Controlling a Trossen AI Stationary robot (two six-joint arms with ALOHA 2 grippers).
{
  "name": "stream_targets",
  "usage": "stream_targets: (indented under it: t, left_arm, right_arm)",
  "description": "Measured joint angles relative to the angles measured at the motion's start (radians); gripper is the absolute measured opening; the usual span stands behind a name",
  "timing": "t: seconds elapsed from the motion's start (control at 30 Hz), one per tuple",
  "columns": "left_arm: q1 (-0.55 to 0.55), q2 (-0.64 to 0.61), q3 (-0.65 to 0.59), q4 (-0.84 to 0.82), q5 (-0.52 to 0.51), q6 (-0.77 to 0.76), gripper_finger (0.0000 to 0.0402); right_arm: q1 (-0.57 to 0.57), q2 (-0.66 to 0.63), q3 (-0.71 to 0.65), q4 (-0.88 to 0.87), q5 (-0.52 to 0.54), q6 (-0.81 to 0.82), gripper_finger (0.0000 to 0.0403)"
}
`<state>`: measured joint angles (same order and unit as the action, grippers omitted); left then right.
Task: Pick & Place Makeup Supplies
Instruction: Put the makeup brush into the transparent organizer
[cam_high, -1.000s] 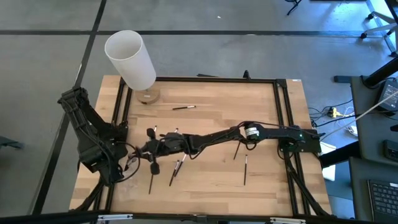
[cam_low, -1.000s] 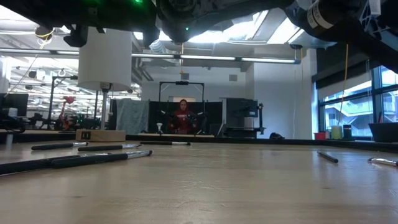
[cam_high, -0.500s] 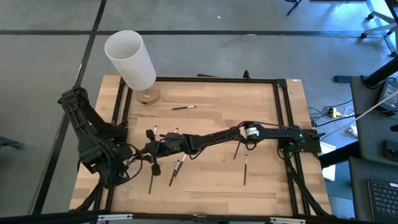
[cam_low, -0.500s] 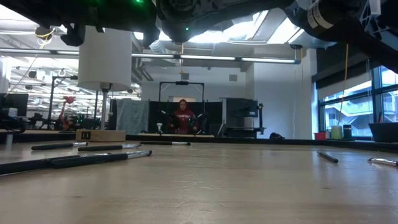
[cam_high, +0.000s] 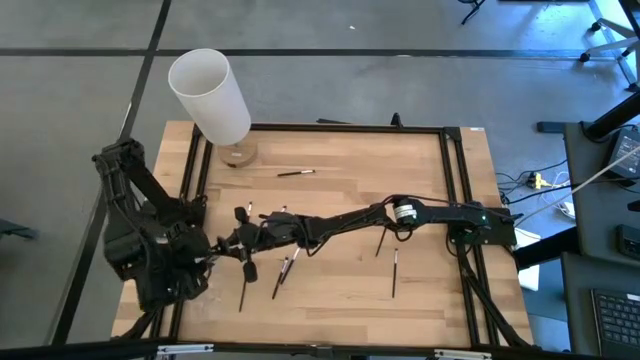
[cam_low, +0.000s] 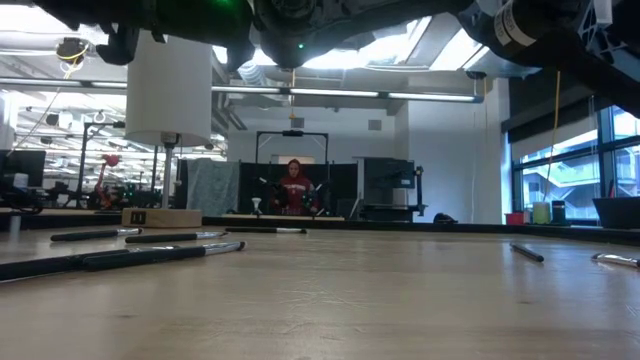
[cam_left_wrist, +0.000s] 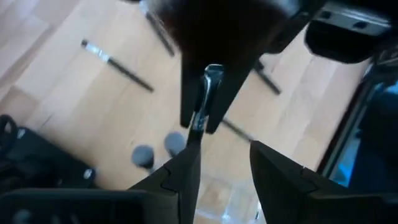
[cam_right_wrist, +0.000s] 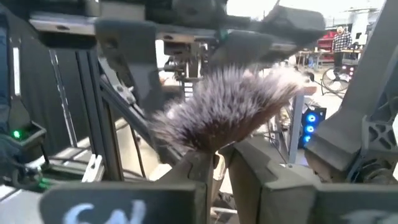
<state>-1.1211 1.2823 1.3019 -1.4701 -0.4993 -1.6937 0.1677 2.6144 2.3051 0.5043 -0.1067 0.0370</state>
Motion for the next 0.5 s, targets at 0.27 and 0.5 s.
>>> stream_targets:
  t: [0.27, 0.5]
  left_arm:
    - [-0.041, 0.01, -0.003, -0.056, -0.074, -0.074, 0.0139]
    - [-0.05, 0.01, -0.003, -0.056, -0.141, -0.051, 0.0121]
  right_arm:
    - [0.0, 0.0, 0.0, 0.036, -0.047, 0.019, 0.0042]
    - [0.0, -0.001, 0.0, 0.036, -0.054, 0.019, 0.0042]
